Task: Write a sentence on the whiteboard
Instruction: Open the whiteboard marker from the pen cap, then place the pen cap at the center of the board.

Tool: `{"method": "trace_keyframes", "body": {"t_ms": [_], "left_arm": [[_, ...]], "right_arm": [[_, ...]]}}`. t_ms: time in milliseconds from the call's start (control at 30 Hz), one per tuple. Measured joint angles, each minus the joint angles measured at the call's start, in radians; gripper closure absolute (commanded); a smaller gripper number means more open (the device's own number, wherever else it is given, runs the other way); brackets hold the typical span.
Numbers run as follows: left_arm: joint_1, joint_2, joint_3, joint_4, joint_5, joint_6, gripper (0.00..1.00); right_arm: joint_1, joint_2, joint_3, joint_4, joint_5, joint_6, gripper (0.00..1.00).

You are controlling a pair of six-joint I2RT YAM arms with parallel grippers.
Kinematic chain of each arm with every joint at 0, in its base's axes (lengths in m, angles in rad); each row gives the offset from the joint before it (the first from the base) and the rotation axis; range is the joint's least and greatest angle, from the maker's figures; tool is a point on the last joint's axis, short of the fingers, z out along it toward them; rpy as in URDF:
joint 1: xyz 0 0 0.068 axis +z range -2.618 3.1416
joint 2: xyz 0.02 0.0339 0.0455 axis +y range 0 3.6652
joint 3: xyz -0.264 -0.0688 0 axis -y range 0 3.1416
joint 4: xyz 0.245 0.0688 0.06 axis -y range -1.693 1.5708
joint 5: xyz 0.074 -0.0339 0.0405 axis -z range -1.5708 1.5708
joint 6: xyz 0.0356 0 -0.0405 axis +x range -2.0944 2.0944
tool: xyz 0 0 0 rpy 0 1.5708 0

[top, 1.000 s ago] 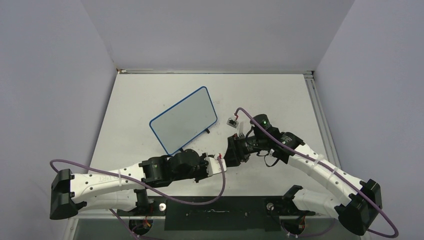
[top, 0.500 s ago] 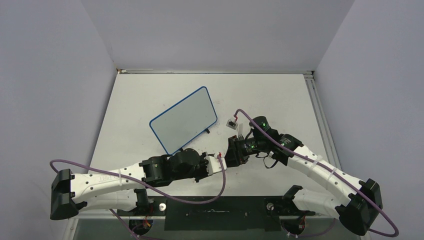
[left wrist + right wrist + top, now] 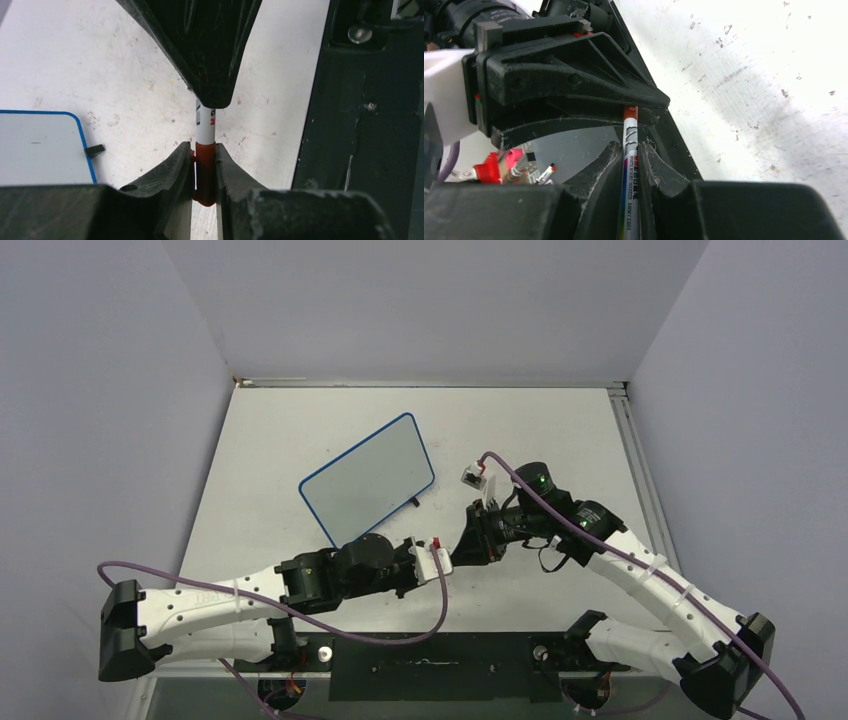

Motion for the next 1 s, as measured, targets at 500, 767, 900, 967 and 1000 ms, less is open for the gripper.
{"method": "trace_keyframes", "body": {"t_ms": [500,767,900,967,1000], "left_arm": [[0.04,-0.046,-0.077,0.004,-0.044,0.002,1.0],[0.124,0.002,-0.067,-0.007,-0.031,-0.046,1.0],[0.177,0.165,0.039,0.016,-0.027,-0.158,1.0],[0.182,0.28,0.116,0.058,-0.035,-0.219,1.0],[0.181,0.34,0.156,0.077,-0.042,-0.247,1.0]], "right_arm": [[-0.069,-0.039,0.288,-0.356,0.119,-0.256,0.95],[-0.071,-0.054,0.314,-0.399,0.324,-0.254,0.95],[-0.071,-0.14,0.21,-0.283,0.55,-0.191,0.95],[-0.071,-0.186,0.151,-0.226,0.678,-0.157,0.95],[-0.071,-0.202,0.127,-0.199,0.742,-0.142,0.95]]}}
